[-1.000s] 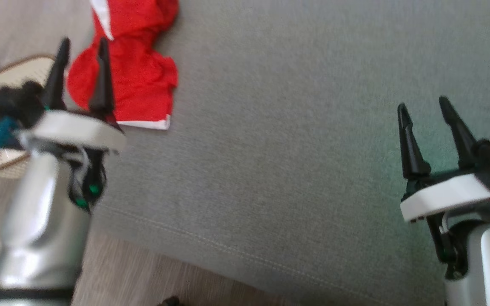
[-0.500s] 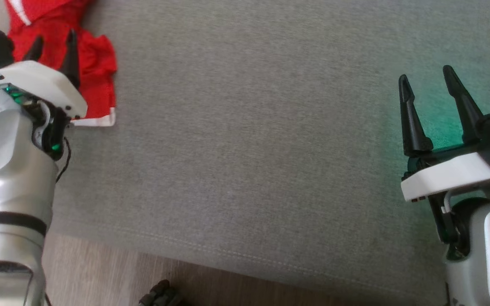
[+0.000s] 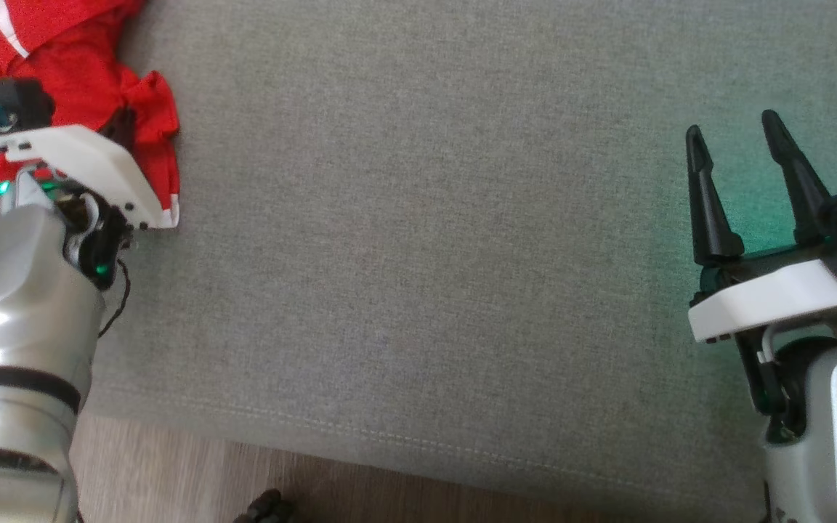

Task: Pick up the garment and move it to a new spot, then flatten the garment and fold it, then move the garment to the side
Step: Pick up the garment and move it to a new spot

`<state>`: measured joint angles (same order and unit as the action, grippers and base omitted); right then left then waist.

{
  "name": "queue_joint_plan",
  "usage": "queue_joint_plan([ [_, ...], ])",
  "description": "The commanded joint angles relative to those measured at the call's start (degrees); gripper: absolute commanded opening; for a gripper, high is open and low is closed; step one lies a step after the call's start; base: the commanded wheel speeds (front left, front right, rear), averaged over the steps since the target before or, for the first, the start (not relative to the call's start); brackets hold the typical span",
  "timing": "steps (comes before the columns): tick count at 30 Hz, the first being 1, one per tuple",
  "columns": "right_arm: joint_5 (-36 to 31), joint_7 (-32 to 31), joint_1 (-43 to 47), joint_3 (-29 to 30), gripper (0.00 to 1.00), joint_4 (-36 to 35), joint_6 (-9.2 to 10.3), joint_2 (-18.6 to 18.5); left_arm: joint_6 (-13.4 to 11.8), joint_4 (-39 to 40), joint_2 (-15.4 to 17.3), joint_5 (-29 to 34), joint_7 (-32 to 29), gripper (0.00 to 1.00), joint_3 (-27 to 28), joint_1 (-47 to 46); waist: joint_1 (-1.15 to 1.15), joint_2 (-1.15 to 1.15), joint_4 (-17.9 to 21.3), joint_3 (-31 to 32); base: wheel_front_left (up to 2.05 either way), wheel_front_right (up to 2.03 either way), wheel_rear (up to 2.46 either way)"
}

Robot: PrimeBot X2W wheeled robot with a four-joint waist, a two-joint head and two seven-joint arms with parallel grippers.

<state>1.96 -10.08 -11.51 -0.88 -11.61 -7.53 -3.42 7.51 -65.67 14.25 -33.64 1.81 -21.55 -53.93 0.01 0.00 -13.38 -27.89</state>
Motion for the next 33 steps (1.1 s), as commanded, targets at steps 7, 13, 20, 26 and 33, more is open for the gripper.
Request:
queue_joint_plan([
  [7,0.6,1.3,-0.1,0.0,1.00,-1.3,0.04,0.3,0.0,3.3,5.5,-2.8,10.7,0.00,-0.9,1.1,-0.01,0.00,-0.8,5.0,0.00,0.00,0.00],
  [13,1.8,2.6,1.3,0.3,1.00,0.1,0.04,0.4,-0.5,10.4,8.8,-1.1,13.1,0.00,1.5,2.9,-0.01,0.00,-0.3,10.2,0.00,0.00,0.00],
  [20,3.5,4.1,4.0,1.2,1.00,1.4,0.04,0.5,-4.0,30.8,10.9,4.9,13.2,0.00,9.8,14.6,-0.01,0.00,0.6,15.8,0.00,0.00,0.00],
  [26,5.1,4.7,6.8,1.4,1.00,2.4,0.04,0.5,-6.0,45.3,11.4,8.3,13.2,0.00,13.3,27.4,-0.01,0.00,2.0,19.5,0.00,0.00,0.00],
  [33,6.2,5.3,8.8,0.7,1.00,3.2,0.04,0.5,-9.1,59.6,9.8,8.8,12.4,0.00,12.9,41.5,-0.01,0.00,5.3,22.4,0.00,0.00,0.00],
])
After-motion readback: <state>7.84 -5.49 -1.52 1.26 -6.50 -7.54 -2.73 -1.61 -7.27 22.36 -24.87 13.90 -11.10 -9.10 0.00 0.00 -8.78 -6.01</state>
